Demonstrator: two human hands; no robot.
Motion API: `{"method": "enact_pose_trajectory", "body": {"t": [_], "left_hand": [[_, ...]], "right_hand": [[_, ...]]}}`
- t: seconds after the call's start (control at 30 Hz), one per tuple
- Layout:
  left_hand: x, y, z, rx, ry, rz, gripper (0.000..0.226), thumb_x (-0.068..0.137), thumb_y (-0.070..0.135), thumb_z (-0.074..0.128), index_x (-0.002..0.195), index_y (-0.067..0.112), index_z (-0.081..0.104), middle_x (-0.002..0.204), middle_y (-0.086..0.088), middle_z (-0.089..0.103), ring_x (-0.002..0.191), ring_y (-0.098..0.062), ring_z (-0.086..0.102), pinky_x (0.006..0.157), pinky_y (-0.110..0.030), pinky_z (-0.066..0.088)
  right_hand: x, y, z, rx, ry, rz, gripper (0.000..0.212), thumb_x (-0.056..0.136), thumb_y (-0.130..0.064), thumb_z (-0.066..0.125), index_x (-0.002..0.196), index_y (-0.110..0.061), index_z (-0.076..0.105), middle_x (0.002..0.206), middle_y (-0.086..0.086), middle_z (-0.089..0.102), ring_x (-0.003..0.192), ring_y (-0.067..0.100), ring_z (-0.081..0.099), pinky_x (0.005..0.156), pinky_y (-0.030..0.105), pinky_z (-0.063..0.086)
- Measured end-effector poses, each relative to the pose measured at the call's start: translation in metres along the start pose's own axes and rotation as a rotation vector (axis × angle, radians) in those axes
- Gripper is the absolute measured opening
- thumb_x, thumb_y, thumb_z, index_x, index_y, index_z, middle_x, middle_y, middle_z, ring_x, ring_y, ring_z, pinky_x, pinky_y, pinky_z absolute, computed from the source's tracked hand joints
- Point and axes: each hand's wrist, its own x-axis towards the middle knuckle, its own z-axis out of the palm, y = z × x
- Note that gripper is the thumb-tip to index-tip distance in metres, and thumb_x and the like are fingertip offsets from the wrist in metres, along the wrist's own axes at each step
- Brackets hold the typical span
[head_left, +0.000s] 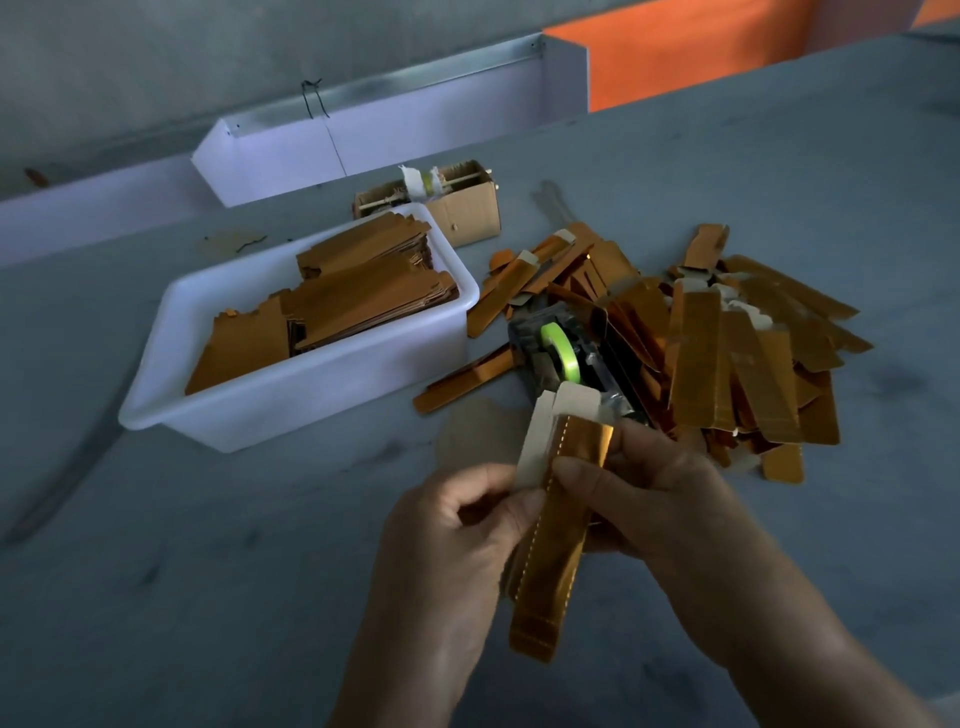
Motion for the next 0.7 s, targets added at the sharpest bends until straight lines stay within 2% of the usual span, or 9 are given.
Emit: {"method": "enact_pose_trajectory", "body": {"t": [0.1,0.23,0.27,0.33,0.4,0.5,0.57,0.63,0.7], "left_hand": [[-0.002,-0.003,0.01,0.322,0.212,0.202,0.018,0.084,0.027,0.068,0.1,0.033,0.074,0.083,0.012,0.062,0.08,0.0,0.059,0.068,-0.007,0.043],[-0.009,0.001,0.025,0.803,0.277,0.406,0.035,0.057,0.006,0.083,0.09,0.012,0.075,0.078,-0.002,0.052,0.07,-0.021,0.06,0.048,-0.025,0.045],[-0.012,0.0,0.029,0.834,0.302,0.456,0.036,0.054,0.004,0.082,0.088,0.008,0.072,0.079,-0.005,0.051,0.068,-0.02,0.058,0.044,-0.025,0.046],[-0.012,0.002,0.032,0.789,0.264,0.501,0.017,0.072,0.008,0.065,0.089,0.006,0.063,0.078,-0.008,0.052,0.067,-0.014,0.05,0.043,-0.028,0.051],[-0.016,-0.002,0.039,0.863,0.111,0.398,0.029,0.079,0.013,0.049,0.099,0.006,0.069,0.075,-0.007,0.056,0.065,-0.014,0.052,0.037,-0.022,0.043],[-0.023,0.001,0.046,0.907,0.074,0.234,0.036,0.071,0.02,0.076,0.105,0.009,0.073,0.075,-0.001,0.057,0.059,-0.016,0.058,0.034,-0.012,0.015],[-0.026,0.001,0.044,0.941,0.097,0.243,0.043,0.06,0.01,0.084,0.102,0.007,0.073,0.074,-0.003,0.056,0.057,-0.017,0.058,0.035,-0.012,0.021],[-0.024,0.002,0.034,0.885,0.107,0.308,0.046,0.067,0.011,0.08,0.112,0.015,0.069,0.088,0.004,0.049,0.07,-0.008,0.054,0.048,-0.012,0.037],[-0.017,0.0,0.022,0.658,0.182,0.297,0.023,0.084,0.022,0.066,0.105,0.032,0.066,0.093,0.015,0.038,0.082,0.001,0.045,0.066,-0.003,0.037]], "right_hand": [[0.0,0.003,0.005,0.035,0.07,-0.006,0.007,0.08,-0.018,0.065,0.085,-0.02,0.069,0.079,0.009,0.073,0.075,0.023,0.071,0.068,0.035,0.059],[0.001,0.007,0.015,0.032,0.165,-0.045,0.005,0.081,-0.015,0.066,0.083,-0.017,0.069,0.076,0.007,0.073,0.072,0.022,0.071,0.066,0.034,0.059],[0.0,0.008,0.017,0.036,0.183,-0.049,0.003,0.08,-0.015,0.067,0.082,-0.017,0.069,0.074,0.005,0.073,0.071,0.02,0.071,0.063,0.031,0.058],[-0.001,0.008,0.02,0.053,0.211,-0.06,0.002,0.08,-0.015,0.067,0.081,-0.015,0.069,0.072,0.004,0.072,0.067,0.015,0.07,0.057,0.021,0.055],[-0.003,0.007,0.022,0.035,0.222,-0.067,0.006,0.079,-0.023,0.068,0.08,-0.017,0.069,0.071,0.0,0.072,0.066,0.01,0.069,0.055,0.017,0.052],[-0.005,0.009,0.024,-0.115,0.25,-0.063,0.022,0.07,-0.044,0.071,0.081,-0.024,0.067,0.072,-0.005,0.07,0.067,0.008,0.067,0.061,0.025,0.055],[-0.003,0.011,0.024,-0.141,0.272,-0.076,0.013,0.075,-0.036,0.072,0.078,-0.024,0.066,0.068,-0.005,0.069,0.063,0.005,0.066,0.057,0.02,0.052],[-0.001,0.012,0.023,-0.065,0.249,-0.072,0.006,0.079,-0.025,0.069,0.074,-0.023,0.067,0.065,-0.005,0.069,0.06,0.006,0.065,0.054,0.015,0.049],[0.0,0.013,0.024,0.031,0.186,-0.046,0.009,0.081,-0.022,0.066,0.072,-0.023,0.069,0.064,-0.002,0.068,0.062,0.01,0.066,0.057,0.017,0.051]]}}
